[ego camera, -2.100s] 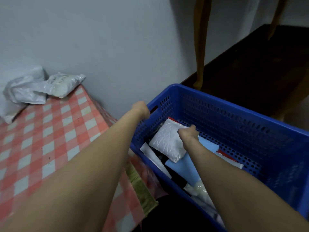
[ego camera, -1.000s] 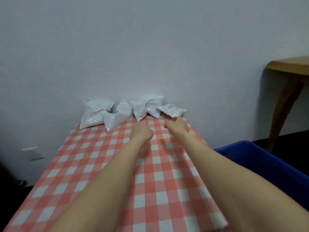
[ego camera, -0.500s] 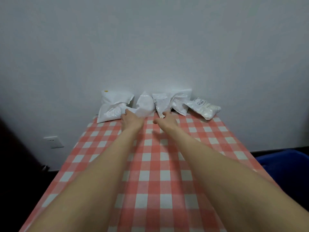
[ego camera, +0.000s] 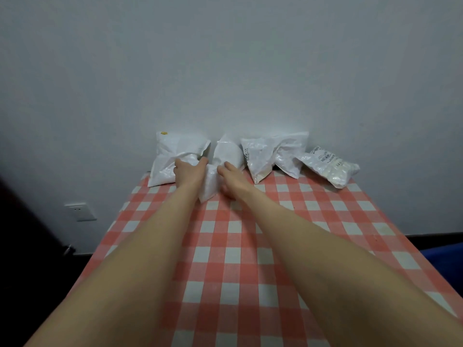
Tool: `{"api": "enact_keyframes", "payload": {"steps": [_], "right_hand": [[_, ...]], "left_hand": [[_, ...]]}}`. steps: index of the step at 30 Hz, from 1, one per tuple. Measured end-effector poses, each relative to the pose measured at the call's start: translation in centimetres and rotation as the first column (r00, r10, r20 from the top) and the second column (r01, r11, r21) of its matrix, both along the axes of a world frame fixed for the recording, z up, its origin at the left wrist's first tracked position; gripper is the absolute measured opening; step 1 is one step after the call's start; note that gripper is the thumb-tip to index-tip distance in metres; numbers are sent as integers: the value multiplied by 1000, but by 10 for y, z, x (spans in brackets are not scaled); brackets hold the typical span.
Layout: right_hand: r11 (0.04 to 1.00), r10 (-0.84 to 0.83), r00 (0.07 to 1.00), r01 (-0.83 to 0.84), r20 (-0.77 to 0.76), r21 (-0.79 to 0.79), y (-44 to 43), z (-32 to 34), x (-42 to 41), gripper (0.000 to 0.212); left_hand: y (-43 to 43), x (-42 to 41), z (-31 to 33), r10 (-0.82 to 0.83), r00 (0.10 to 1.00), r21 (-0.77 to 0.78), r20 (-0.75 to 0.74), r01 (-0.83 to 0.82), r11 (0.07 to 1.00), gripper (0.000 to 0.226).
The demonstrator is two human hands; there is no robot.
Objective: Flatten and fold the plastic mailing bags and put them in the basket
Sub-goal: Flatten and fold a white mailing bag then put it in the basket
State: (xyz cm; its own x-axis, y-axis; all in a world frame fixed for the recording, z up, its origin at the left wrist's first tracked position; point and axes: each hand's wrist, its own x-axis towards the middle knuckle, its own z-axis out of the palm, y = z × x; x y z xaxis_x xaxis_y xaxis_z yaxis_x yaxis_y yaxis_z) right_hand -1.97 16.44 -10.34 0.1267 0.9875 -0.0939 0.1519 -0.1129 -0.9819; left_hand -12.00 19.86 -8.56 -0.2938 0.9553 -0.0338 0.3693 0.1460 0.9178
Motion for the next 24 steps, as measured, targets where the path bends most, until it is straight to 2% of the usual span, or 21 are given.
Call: {"api": "enact_keyframes", "payload": {"steps": [2, 3, 6, 10, 11, 14, 17, 18, 20, 24], "right_hand": [[1000, -18, 999, 19, -33, 13, -1, 2, -1, 40], [999, -31, 999, 31, -40, 10, -5, 4, -1, 44], [999, -31, 999, 32, -25, 35, -15, 11, 3, 35], [995, -43, 998, 47, -50, 84, -43, 26, 11, 36], [995, -32, 996, 39, -85, 87, -43, 26, 13, 39], [996, 32, 985, -17, -171, 85, -73, 36, 23, 69], [990, 109, 984, -94, -144, 108, -105, 45, 42, 45], [990, 104, 988, -92, -116, 102, -112, 43, 49, 50], [994, 52, 995, -43, -84, 100, -131, 43, 62, 64], [981, -164, 973, 178, -164, 73, -173, 42, 89, 60]], "left_hand": [[0, 0, 1, -7, 1000, 39, -3, 7, 999, 39], [-3, -1, 2, -8, 1000, 65, -18, 9, 998, 18], [-16, 0, 6, -25, 998, 129, -54, 32, 991, 22], [-46, 5, 25, -86, 996, 190, -12, 87, 978, 12], [-46, 8, 26, -111, 994, 190, 10, 107, 976, 15], [-72, 18, 39, -220, 968, 196, 121, 194, 961, 21], [-103, 36, 54, -301, 925, 177, 230, 265, 948, 29], [-114, 43, 57, -325, 907, 174, 268, 287, 942, 33], [-132, 57, 59, -363, 878, 187, 311, 318, 930, 36], [-166, 76, 54, -441, 844, 227, 305, 385, 894, 31]]}}
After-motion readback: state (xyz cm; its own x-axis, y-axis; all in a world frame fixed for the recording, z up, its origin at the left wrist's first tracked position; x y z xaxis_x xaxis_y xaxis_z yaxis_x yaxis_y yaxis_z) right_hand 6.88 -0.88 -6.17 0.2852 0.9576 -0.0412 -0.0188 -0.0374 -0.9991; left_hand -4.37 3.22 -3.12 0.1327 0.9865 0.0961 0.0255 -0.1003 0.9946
